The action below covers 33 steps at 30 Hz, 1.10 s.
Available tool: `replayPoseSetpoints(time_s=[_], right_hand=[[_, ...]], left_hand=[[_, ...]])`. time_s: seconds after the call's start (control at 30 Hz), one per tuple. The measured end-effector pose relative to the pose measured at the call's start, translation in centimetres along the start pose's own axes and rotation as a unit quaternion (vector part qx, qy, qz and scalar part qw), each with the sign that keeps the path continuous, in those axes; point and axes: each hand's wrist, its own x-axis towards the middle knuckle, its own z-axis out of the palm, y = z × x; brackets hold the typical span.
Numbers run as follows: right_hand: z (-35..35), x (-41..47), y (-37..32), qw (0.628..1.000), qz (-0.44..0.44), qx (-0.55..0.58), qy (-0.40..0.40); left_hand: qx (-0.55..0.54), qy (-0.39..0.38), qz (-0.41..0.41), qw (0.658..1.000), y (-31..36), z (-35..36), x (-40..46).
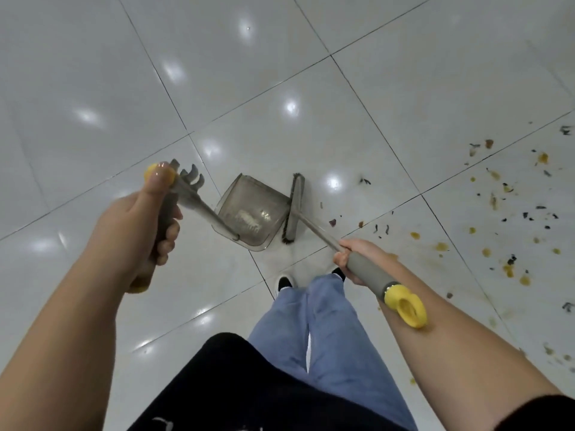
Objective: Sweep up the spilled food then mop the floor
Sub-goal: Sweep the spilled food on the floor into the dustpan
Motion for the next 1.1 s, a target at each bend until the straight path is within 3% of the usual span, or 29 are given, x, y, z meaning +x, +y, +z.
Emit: replayPoseSetpoints(time_s=[0.27, 0.67, 0.83, 0.9, 1.1], right_hand=[[-4.1, -1.2, -2.7, 0.995, -0.025, -0.066, 0.075], [-17.9, -6.7, 0.0, 0.992, -0.013, 0.039, 0.121], [-18.5, -7.3, 1.3, 0.97, -0.098, -0.041, 0.219], [-18.1, -7.7, 1.3, 0.972, -0.122, -0.03, 0.199], [-15.2, -7.9, -1.7, 0.991, -0.069, 0.094, 0.067]], left_hand=[[0.056, -0.033, 0.052, 0.997, 4.2, 3.7, -0.7], [0.064, -0.063, 0.101, 0.991, 5.4, 6.4, -0.5], [0.05, -0.065, 0.097, 0.992, 6.0, 7.4, 0.1], [0.045, -0.065, 0.093, 0.993, 6.4, 7.8, 0.3], [0.023, -0.065, 0.071, 0.995, 9.5, 8.3, 0.5]])
